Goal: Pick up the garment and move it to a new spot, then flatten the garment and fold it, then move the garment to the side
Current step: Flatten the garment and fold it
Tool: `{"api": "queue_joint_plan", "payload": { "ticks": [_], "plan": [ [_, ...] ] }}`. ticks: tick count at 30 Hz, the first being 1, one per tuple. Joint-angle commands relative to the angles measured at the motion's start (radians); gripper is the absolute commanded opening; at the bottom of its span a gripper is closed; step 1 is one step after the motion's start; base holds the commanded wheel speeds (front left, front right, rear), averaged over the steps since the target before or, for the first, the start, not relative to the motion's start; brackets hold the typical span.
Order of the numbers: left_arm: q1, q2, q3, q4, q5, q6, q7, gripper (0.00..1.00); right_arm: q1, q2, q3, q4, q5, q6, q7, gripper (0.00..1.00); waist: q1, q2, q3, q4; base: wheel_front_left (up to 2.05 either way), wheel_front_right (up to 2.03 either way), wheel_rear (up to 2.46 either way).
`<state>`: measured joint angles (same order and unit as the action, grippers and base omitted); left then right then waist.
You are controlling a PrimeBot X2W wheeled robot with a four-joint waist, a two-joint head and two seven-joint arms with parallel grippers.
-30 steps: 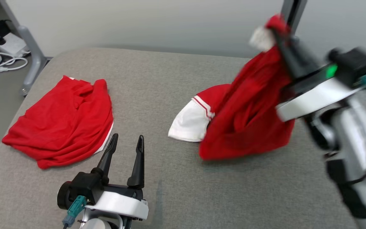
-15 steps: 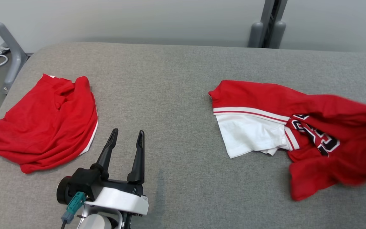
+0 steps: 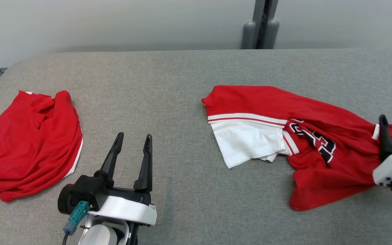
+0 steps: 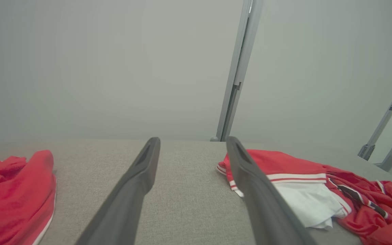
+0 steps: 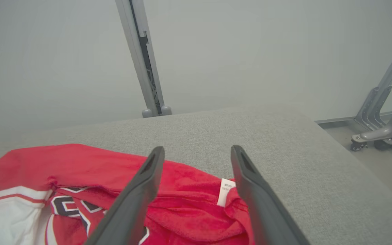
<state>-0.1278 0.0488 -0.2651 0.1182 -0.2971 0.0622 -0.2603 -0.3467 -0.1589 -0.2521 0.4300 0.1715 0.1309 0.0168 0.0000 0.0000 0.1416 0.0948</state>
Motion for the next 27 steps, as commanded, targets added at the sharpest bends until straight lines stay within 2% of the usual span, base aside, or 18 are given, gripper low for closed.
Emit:
{"api": "queue_joint_plan", "payload": {
  "ticks": [1, 6, 7, 8, 13, 18, 24, 27],
  "plan": [
    [-0.009, 0.003, 0.006, 0.0, 0.007, -0.001, -0.005, 1.0, 0.011, -0.006, 0.029, -0.026, 0.01, 0.0, -0.022, 1.0, 0.0, 0.0, -0.011, -0.012, 0.0, 0.0, 0.0],
    [0.009, 0.003, 0.015, -0.001, 0.009, -0.004, -0.005, 1.0, 0.06, -0.018, 0.232, -0.148, 0.056, 0.0, -0.112, 1.0, 0.0, 0.0, -0.038, -0.031, 0.0, 0.0, 0.0],
    [0.017, 0.003, 0.017, 0.0, 0.008, -0.008, -0.005, 1.0, 0.082, -0.032, 0.311, -0.196, 0.076, 0.0, -0.146, 1.0, 0.0, 0.0, -0.049, -0.036, 0.0, 0.0, 0.0],
    [0.017, 0.003, 0.017, 0.0, 0.008, -0.008, -0.005, 1.0, 0.082, -0.032, 0.311, -0.196, 0.076, 0.0, -0.146, 1.0, 0.0, 0.0, -0.049, -0.036, 0.0, 0.0, 0.0],
    [0.033, 0.004, 0.02, 0.003, 0.007, -0.009, -0.005, 1.0, 0.132, -0.052, 0.438, -0.272, 0.074, 0.0, -0.211, 1.0, 0.0, 0.0, -0.067, -0.031, 0.0, 0.0, 0.0],
    [0.045, 0.003, 0.021, 0.012, 0.002, -0.012, -0.005, 1.0, 0.169, -0.036, 0.469, -0.288, 0.065, 0.0, -0.246, 1.0, 0.0, 0.0, -0.074, -0.015, 0.0, 0.0, 0.0],
    [0.054, 0.003, 0.038, 0.001, -0.01, -0.006, -0.005, 1.0, 0.195, -0.02, 0.485, -0.258, 0.037, 0.0, -0.257, 1.0, 0.0, 0.0, -0.069, 0.015, 0.0, 0.0, 0.0],
    [0.046, 0.003, 0.042, -0.003, -0.001, -0.016, -0.005, 1.0, 0.192, -0.014, 0.498, -0.234, 0.031, 0.0, -0.256, 1.0, 0.0, 0.0, -0.06, 0.035, 0.0, 0.0, 0.0]
  ]
}}
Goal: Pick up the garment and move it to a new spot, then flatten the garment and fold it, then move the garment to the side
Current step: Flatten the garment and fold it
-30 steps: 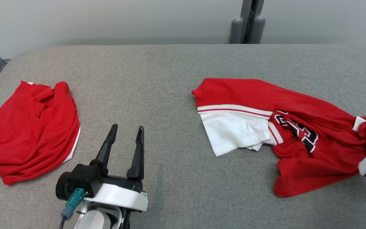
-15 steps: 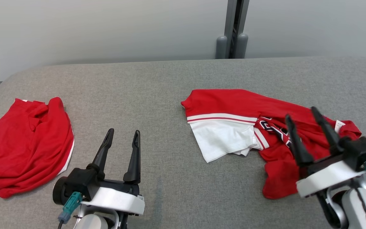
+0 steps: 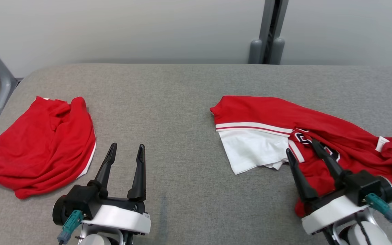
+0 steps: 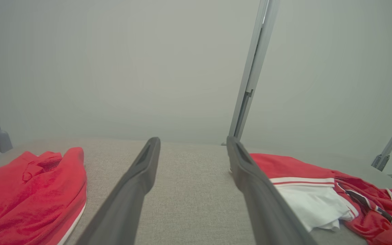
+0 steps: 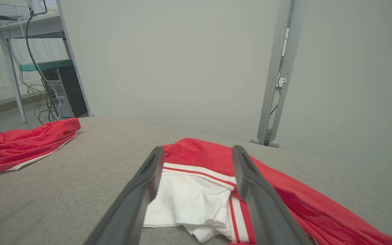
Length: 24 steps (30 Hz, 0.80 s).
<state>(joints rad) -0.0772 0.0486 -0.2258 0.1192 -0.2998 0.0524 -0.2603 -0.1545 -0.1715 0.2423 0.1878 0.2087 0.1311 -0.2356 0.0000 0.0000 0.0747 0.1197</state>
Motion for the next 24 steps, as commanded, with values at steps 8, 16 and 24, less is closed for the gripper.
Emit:
{"api": "queue_joint_plan", "payload": {
  "ticks": [8, 16, 24],
  "plan": [
    [-0.042, 0.003, -0.012, -0.022, -0.023, 0.001, -0.005, 1.0, -0.082, 0.013, 0.093, 0.144, -0.013, -0.001, 0.036, 1.0, 0.0, 0.0, 0.063, 0.085, 0.0, 0.0, 0.0],
    [-0.065, 0.003, -0.045, -0.024, -0.045, 0.013, -0.005, 1.0, -0.181, 0.013, 0.137, 0.322, 0.009, -0.001, 0.072, 1.0, 0.0, 0.0, 0.114, 0.162, 0.0, 0.0, 0.0],
    [-0.082, 0.003, -0.069, -0.027, -0.067, 0.028, -0.005, 1.0, -0.247, 0.008, 0.134, 0.485, 0.024, -0.001, 0.065, 1.0, 0.0, 0.0, 0.148, 0.222, 0.0, 0.0, 0.0]
  ]
}}
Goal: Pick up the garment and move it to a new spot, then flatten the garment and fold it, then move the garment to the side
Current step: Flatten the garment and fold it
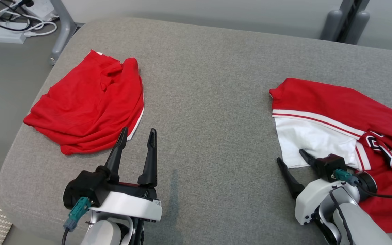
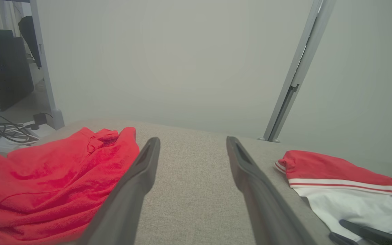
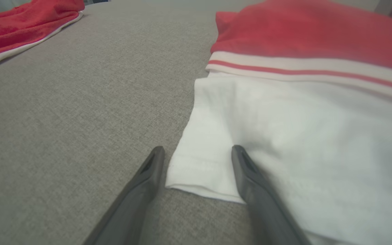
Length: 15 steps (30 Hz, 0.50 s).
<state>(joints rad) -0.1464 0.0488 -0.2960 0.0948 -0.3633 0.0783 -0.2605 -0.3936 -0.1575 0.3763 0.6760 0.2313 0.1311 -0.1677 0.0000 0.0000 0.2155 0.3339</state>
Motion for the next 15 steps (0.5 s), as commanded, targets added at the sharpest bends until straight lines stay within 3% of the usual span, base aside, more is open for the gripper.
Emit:
{"api": "queue_joint_plan", "payload": {
  "ticks": [1, 5, 6, 7, 15],
  "plan": [
    [-0.015, 0.003, 0.0, -0.003, -0.005, 0.002, -0.005, 1.0, -0.012, -0.008, 0.003, 0.013, 0.006, -0.001, 0.0, 1.0, 0.0, 0.0, 0.01, 0.012, 0.0, 0.0, 0.0],
    [-0.021, 0.003, -0.003, -0.005, -0.007, 0.009, -0.005, 1.0, -0.015, -0.009, 0.021, 0.077, 0.01, -0.001, 0.022, 1.0, 0.0, 0.0, 0.017, 0.021, 0.0, 0.0, 0.0],
    [-0.023, 0.003, -0.004, -0.006, -0.008, 0.01, -0.005, 1.0, -0.019, -0.011, 0.026, 0.09, 0.008, -0.001, 0.022, 0.04, 0.0, 0.0, 0.018, 0.023, 0.0, 0.0, 0.0],
    [-0.024, 0.003, -0.004, -0.006, -0.009, 0.011, -0.005, 1.0, -0.023, -0.01, 0.028, 0.098, 0.01, -0.001, 0.016, 0.0, 0.0, 0.0, 0.019, 0.023, 0.0, 0.0, 0.0],
    [-0.011, 0.003, 0.003, 0.004, 0.002, 0.013, -0.005, 1.0, -0.061, 0.017, 0.077, 0.051, 0.057, -0.001, -0.039, 0.0, 0.0, 0.0, -0.016, -0.004, 0.0, 0.0, 0.0]
  ]
}}
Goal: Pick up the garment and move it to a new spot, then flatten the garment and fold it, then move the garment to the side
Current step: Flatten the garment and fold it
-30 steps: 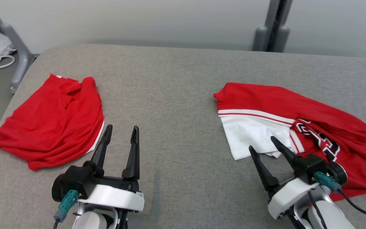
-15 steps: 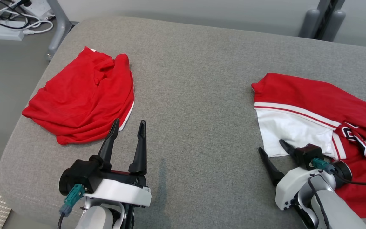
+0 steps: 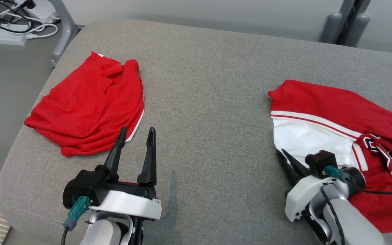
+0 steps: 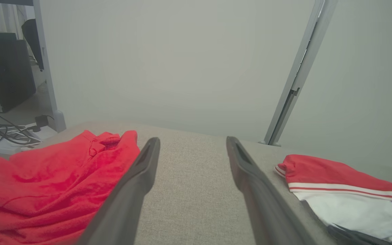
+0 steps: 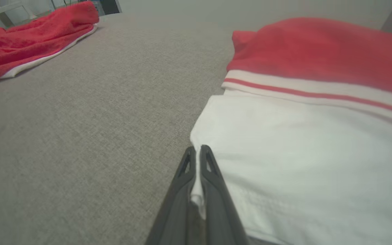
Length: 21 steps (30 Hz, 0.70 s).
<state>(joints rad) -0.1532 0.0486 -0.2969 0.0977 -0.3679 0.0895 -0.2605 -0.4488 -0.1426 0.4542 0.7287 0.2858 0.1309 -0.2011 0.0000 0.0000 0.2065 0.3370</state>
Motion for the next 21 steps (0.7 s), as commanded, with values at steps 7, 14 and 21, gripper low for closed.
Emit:
{"api": "queue_joint_plan", "payload": {
  "ticks": [7, 14, 21],
  "plan": [
    [0.014, 0.003, 0.014, 0.007, 0.017, -0.007, -0.005, 1.0, -0.037, -0.008, 0.107, -0.177, 0.06, 0.0, 0.005, 0.0, 0.0, 0.0, -0.057, -0.05, 0.0, 0.0, 0.0],
    [0.021, 0.003, 0.015, 0.003, 0.026, -0.015, -0.005, 1.0, -0.154, -0.107, 0.136, -0.377, 0.045, 0.0, 0.095, 0.0, 0.0, 0.0, -0.063, -0.089, 0.0, 0.0, 0.0],
    [-0.025, 0.004, -0.013, -0.013, 0.011, -0.02, -0.005, 1.0, -0.367, -0.279, 0.021, -0.406, 0.08, 0.0, 0.205, 0.0, 0.0, 0.0, 0.015, -0.06, 0.0, 0.0, 0.0]
  ]
}}
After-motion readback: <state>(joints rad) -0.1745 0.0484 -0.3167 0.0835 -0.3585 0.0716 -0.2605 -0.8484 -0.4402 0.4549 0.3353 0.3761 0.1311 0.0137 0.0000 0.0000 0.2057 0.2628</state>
